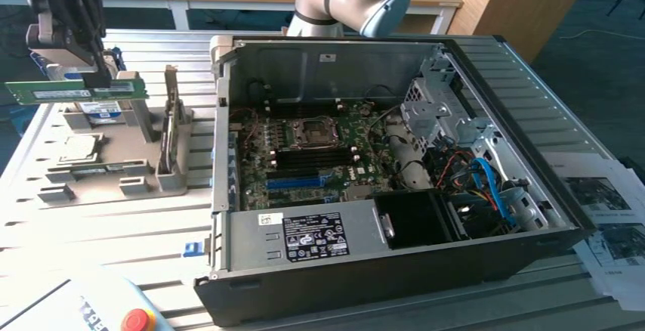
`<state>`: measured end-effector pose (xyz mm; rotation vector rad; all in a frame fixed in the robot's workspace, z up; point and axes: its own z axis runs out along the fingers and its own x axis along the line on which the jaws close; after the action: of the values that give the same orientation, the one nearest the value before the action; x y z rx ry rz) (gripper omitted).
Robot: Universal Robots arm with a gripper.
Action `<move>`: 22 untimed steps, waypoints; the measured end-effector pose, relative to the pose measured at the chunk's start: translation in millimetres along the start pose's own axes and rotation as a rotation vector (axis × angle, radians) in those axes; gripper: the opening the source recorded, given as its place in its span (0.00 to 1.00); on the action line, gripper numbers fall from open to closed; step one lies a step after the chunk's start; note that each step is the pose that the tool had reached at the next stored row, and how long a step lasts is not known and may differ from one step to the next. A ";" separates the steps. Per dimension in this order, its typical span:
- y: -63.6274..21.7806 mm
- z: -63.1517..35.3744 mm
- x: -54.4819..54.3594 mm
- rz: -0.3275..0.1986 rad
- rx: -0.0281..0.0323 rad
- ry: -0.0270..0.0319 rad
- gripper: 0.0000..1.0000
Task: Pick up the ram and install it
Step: 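Pick up the ram and move it above insertion slot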
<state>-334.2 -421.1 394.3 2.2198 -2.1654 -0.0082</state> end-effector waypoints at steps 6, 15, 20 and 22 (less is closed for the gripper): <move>-4.8 -0.1 0.3 0.000 -0.0001 0.0000 0.12; -12.6 -0.4 0.7 0.000 -0.0006 -0.0001 0.12; -17.0 -0.5 0.9 0.000 -0.0008 -0.0001 0.12; -18.8 -0.5 1.0 0.000 -0.0008 -0.0001 0.12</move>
<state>-315.3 -421.7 394.2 2.2195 -2.1650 -0.0091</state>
